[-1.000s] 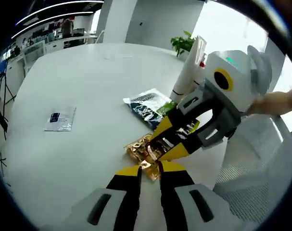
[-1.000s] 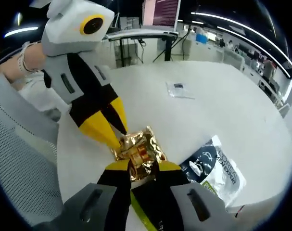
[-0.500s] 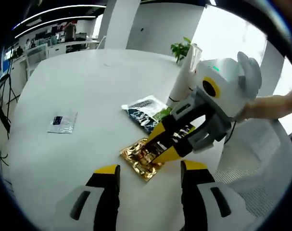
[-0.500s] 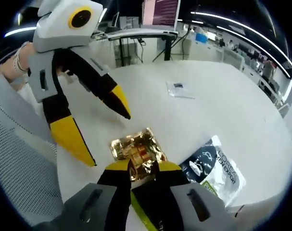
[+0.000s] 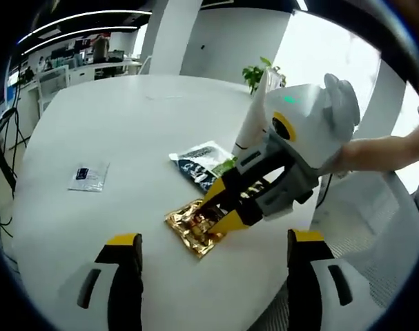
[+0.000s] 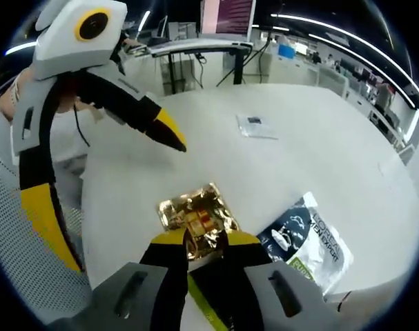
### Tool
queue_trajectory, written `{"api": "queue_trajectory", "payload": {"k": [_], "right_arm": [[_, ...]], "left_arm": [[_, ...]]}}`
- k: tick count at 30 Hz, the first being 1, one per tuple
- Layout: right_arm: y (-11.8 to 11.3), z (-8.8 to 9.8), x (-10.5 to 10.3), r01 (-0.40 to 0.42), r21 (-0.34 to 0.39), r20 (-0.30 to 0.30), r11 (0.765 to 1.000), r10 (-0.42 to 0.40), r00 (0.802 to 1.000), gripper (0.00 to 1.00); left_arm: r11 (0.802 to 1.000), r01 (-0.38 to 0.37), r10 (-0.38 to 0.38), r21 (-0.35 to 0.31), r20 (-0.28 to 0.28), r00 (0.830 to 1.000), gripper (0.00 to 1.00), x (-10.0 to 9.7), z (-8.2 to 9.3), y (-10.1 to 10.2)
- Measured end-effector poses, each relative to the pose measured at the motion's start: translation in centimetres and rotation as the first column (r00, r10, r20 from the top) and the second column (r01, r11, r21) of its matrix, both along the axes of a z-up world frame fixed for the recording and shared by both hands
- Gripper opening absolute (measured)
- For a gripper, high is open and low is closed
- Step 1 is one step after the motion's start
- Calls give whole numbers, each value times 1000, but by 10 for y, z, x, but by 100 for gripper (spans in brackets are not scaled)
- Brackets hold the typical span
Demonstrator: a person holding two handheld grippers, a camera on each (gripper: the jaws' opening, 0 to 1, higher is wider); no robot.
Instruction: Arrange the skincare products in the storage area until every visible bottle or jar stands upright without overlapping.
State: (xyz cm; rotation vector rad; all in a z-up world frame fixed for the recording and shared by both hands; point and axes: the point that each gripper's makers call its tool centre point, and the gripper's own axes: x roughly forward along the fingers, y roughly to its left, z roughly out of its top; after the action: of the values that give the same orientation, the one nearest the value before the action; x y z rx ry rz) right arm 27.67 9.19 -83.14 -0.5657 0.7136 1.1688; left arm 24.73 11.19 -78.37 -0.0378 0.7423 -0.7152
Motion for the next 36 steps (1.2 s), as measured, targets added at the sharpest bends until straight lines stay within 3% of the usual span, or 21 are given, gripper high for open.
{"api": "queue_trajectory", "payload": {"k": [5,11,13,16,19,22,36], "right_arm": [[0,0,1,10,0,-7,1000,-10,1000,19],[0,-1,1,16,0,-8,1000,-16,1000,19],[0,-1,1,22,4,-9,1000,-22,1000,20],[0,0,1,31,7,-13,1000,-30,999,21],[1,3,1,39,16,-13,999,-39,999,27],[3,18,4,53,62,5,997,-54,999,30],[-21,69,4,71,97,125,993,-83,989,49]], "left_arm": [[1000,8,-7,24,-1,1000,99,-6,-3,0],[1000,13,-13,25,22,1000,99,-10,0,-2],[999,2,-5,46,60,998,99,-8,3,1],[1000,-10,9,22,69,998,99,-9,9,1],[1000,-17,15,23,87,996,99,-10,13,3],[999,-11,7,42,102,995,99,-11,14,5],[998,-52,44,47,165,985,99,-4,38,14]]}}
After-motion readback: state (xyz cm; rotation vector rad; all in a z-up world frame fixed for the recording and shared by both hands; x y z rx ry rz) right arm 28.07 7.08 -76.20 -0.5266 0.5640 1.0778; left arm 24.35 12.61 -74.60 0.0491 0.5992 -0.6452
